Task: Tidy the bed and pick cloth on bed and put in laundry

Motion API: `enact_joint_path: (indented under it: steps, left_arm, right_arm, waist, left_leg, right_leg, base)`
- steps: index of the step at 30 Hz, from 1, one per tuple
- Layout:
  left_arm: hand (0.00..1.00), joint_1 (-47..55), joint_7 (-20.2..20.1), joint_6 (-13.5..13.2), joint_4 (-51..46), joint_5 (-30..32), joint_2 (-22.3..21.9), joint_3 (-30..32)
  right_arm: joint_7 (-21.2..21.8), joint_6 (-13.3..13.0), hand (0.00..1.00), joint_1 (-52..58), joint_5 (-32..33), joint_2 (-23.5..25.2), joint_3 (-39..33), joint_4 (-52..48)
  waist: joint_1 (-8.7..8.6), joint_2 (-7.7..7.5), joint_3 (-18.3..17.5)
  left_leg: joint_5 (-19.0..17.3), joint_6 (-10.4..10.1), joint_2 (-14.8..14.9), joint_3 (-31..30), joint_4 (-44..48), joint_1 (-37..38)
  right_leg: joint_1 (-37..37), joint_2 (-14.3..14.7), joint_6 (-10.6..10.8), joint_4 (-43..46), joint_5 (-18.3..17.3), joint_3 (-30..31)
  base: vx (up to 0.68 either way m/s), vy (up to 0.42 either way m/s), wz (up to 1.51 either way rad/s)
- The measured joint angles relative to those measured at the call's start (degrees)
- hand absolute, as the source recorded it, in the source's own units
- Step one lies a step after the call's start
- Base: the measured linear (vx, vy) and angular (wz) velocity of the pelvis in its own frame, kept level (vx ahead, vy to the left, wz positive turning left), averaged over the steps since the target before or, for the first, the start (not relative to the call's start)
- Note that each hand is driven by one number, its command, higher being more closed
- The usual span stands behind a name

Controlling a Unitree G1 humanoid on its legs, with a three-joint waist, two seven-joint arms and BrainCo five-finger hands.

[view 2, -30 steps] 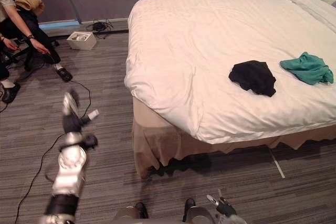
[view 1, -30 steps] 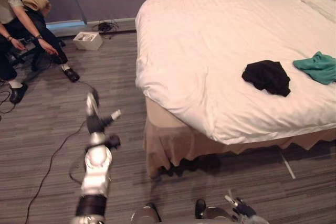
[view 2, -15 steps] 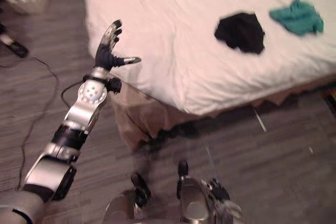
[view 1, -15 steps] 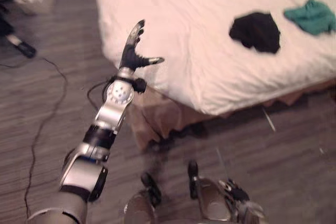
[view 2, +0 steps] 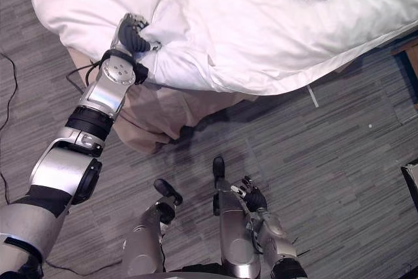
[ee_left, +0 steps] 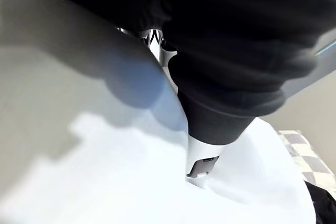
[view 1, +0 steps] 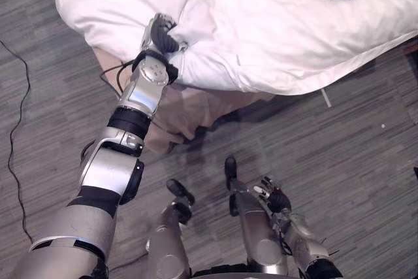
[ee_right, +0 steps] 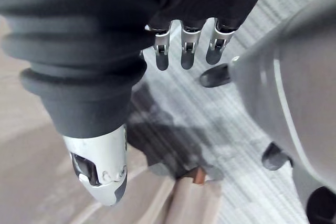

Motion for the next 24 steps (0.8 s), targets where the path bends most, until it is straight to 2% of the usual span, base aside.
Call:
enact_joint_path:
  steps: [2, 3, 7, 8, 10, 11, 12, 14, 15, 16, 18, 19, 22, 24]
  left_arm:
    - [1.0, 3.8, 0.67, -1.29, -1.01, -0.16, 0.17, 1.5]
    - [1.0, 8.34, 1.05, -2.44, -3.71, -1.39, 0.44, 3.45]
    - [1.0, 23.25, 2.26, -5.55, -11.48, -4.81, 0.9, 7.13]
    - [0.0, 27.54, 2.37, -6.04, -13.3, -5.45, 0.79, 7.21]
    - [0.0, 37.83, 3.14, -7.66, -15.82, -7.81, -2.41, 9.22]
    - [0.0, 40.09, 3.35, -7.93, -15.88, -7.97, -3.62, 9.37]
    - [0.0, 42.99, 3.72, -8.19, -15.78, -8.84, -5.68, 9.79]
    - [0.0, 49.52, 5.93, -8.86, -15.14, -11.27, -10.3, 13.9]
    - [0.0, 50.95, 6.42, -8.8, -14.15, -12.68, -10.66, 15.7]
    - [0.0, 52.91, 7.12, -8.78, -12.18, -14.81, -10.65, 18.76]
    - [0.0, 55.64, 6.96, -8.84, -8.09, -19.4, -10.27, 23.56]
    - [0.0, 56.89, 5.34, -9.98, -5.46, -21.8, -9.59, 25.2]
    - [0.0, 58.18, 2.28, -11.55, -3.42, -24.24, -10.01, 25.44]
    - [0.0, 59.86, -0.72, -12.56, -2.79, -25.39, -12.05, 25.72]
  right_arm:
    - [-1.14, -2.15, 0.0, 1.14, 0.42, -0.74, -0.06, -4.17]
    - [-1.9, -3.66, 0.0, 2.29, 0.15, -1.78, -0.05, -9.3]
    - [-4.25, -5.2, 0.0, 4.4, -5.33, -4.12, -1.75, -24.49]
    - [-4.59, -5.13, 0.0, 4.19, -7.52, -4.33, -2.81, -26.85]
    - [-4.53, -3.65, 0.0, 3.45, -11.5, -5.27, -4.66, -30.33]
    - [-4.51, -3.22, 0.0, 2.78, -12.13, -5.86, -4.76, -30.65]
    - [-4.46, -2.32, 0.0, 2.15, -12.91, -6.86, -5.06, -31.09]
    - [-4.27, 1.25, 0.0, -1.65, -13.27, -9.53, -6.0, -32.0]
    - [-4.3, 2.53, 0.0, -3.78, -13.27, -10.41, -6.26, -31.91]
    - [-4.38, 4.15, 1.0, -7.24, -13.38, -11.82, -6.38, -31.65]
    - [-4.61, 6.61, 1.0, -15.54, -14.72, -14.18, -6.25, -28.08]
    - [-5.62, 8.02, 1.0, -22.62, -15.41, -15.55, -6.19, -24.33]
    - [-7.19, 8.78, 1.0, -32.21, -15.73, -17.49, -6.17, -20.97]
    - [-8.23, 8.69, 1.0, -40.86, -15.73, -17.69, -5.43, -21.01]
  waist:
    - [0.11, 0.04, -0.02]
    - [0.19, 0.11, -0.05]
    - [0.64, 0.32, -0.24]
    - [0.62, 0.44, -0.67]
    - [0.84, 0.97, -3.95]
    - [1.11, 1.06, -4.5]
    - [2.03, 1.18, -4.96]
    - [3.58, 1.98, -6.16]
    - [4.15, 2.33, -6.43]
    - [5.08, 2.93, -6.63]
    - [6.54, 3.97, -7.04]
    - [7.89, 4.48, -6.77]
    - [10.14, 5.37, -6.17]
    - [10.63, 6.27, -4.91]
  left_leg:
    - [-0.08, -0.05, -0.27, -0.07, -0.73, 1.97]
    - [-0.02, -0.1, -0.74, -0.19, -1.89, 3.56]
    - [0.97, -0.97, -1.48, -2.76, -3.72, 7.09]
    - [1.34, -1.12, -1.85, -3.72, -4.46, 7.68]
    - [2.87, -1.13, -2.94, -6.27, -6.72, 8.03]
    - [3.1, -1.29, -3.08, -6.8, -7.19, 8.51]
    - [3.3, -1.31, -3.32, -7.43, -7.77, 9.5]
    - [3.69, -1.24, -3.75, -9.64, -8.38, 10.03]
    - [3.9, -1.2, -3.89, -10.23, -8.51, 9.77]
    - [4.26, -1.03, -4.14, -11.36, -8.65, 9.19]
    - [5.83, -0.71, -4.81, -13.61, -10.12, 8.38]
    - [6.62, -0.57, -5.0, -15.06, -10.55, 7.59]
    - [7.64, -0.24, -5.39, -16.69, -10.91, 5.99]
    - [9.06, 0.21, -6.42, -18.02, -12.43, 5.27]
  right_leg:
    - [2.16, -0.01, -0.01, -0.84, -0.01, -0.14]
    - [3.65, -0.08, -0.01, -1.32, -0.02, -0.32]
    - [8.0, -0.12, -0.04, -1.98, -0.57, -2.64]
    - [8.97, -0.3, -0.34, -2.0, -1.23, -3.61]
    - [10.54, -0.47, -0.29, -3.48, -1.45, -5.86]
    - [11.4, -0.44, -0.29, -4.06, -1.45, -6.41]
    - [12.87, -0.37, -0.3, -4.73, -1.45, -6.95]
    - [14.79, -0.33, -0.87, -5.65, -1.83, -8.82]
    - [14.84, -0.34, -0.91, -5.69, -1.85, -9.37]
    - [14.8, -0.36, -1.19, -5.7, -2.03, -10.18]
    - [14.75, -0.54, -1.42, -5.69, -2.17, -12.22]
    - [14.58, -0.56, -1.46, -5.61, -2.19, -13.4]
    - [13.31, -0.79, -1.64, -4.73, -2.29, -14.82]
    - [12.1, -1.64, -2.11, -3.38, -2.68, -15.97]
  base:
    - [0.02, 0.008, 0.0]
    - [0.03, 0.007, 0.04]
    - [0.03, -0.014, 0.21]
    - [0.02, -0.02, 0.42]
    - [0.05, -0.021, 0.54]
    - [0.07, -0.015, 0.42]
    - [0.05, -0.004, 0.33]
    - [0.03, -0.008, 0.41]
    - [0.0, -0.007, 0.43]
    - [-0.02, -0.002, 0.44]
    - [-0.03, -0.003, 0.61]
    - [-0.05, 0.002, 0.53]
    - [-0.07, 0.019, 0.39]
    - [-0.07, 0.058, 0.32]
